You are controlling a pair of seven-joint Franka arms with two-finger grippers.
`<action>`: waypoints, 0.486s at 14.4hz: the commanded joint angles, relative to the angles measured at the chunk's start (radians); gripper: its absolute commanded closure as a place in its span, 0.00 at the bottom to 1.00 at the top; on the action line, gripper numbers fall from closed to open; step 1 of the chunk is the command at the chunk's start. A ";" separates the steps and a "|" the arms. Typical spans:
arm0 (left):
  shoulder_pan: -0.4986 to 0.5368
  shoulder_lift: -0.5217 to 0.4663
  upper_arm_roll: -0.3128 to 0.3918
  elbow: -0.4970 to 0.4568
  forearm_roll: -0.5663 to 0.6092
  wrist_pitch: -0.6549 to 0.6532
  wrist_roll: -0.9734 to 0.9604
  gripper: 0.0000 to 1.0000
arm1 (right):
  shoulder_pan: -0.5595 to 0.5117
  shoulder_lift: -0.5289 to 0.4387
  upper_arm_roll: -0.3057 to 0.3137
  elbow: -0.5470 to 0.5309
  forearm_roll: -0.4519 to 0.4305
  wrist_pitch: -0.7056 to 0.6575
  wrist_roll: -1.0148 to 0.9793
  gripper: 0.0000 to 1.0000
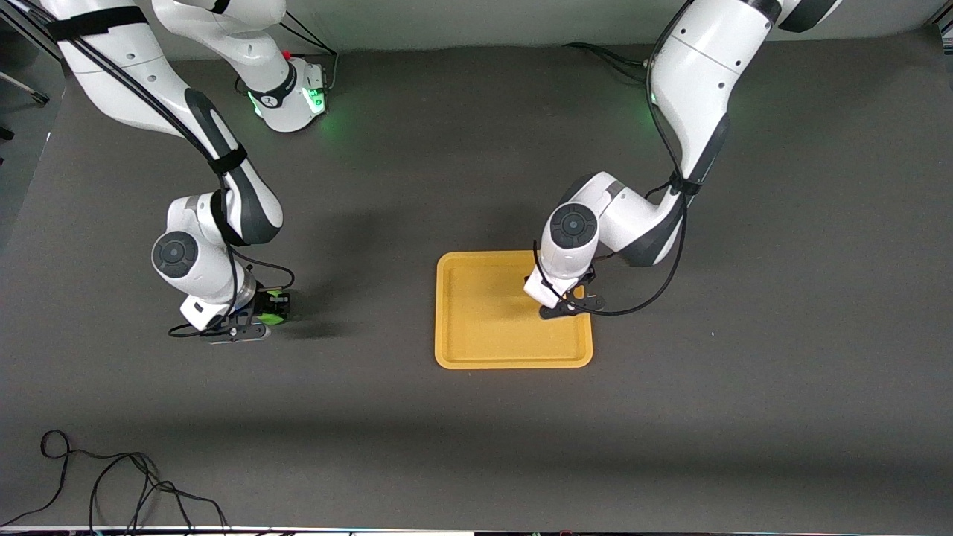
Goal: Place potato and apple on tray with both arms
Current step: 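Carry the potato onto the tray with the left gripper while the right holds the apple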
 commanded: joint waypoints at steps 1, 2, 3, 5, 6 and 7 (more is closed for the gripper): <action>-0.015 0.007 0.013 0.020 0.025 -0.007 -0.023 0.35 | 0.005 -0.024 0.011 0.104 -0.005 -0.202 0.025 0.73; -0.015 0.007 0.013 0.020 0.025 -0.007 -0.021 0.34 | 0.003 -0.024 0.020 0.110 -0.005 -0.216 0.024 0.73; -0.013 0.007 0.013 0.020 0.025 -0.008 -0.016 0.19 | 0.005 -0.024 0.020 0.107 -0.004 -0.217 0.024 0.73; -0.010 0.005 0.015 0.020 0.025 -0.013 -0.013 0.00 | 0.003 -0.019 0.018 0.107 -0.005 -0.214 0.021 0.35; -0.005 0.004 0.015 0.020 0.025 -0.019 -0.009 0.00 | 0.003 -0.019 0.018 0.106 -0.005 -0.212 0.016 0.19; -0.002 -0.001 0.015 0.020 0.025 -0.022 -0.009 0.00 | 0.003 -0.018 0.018 0.104 -0.007 -0.212 0.011 0.13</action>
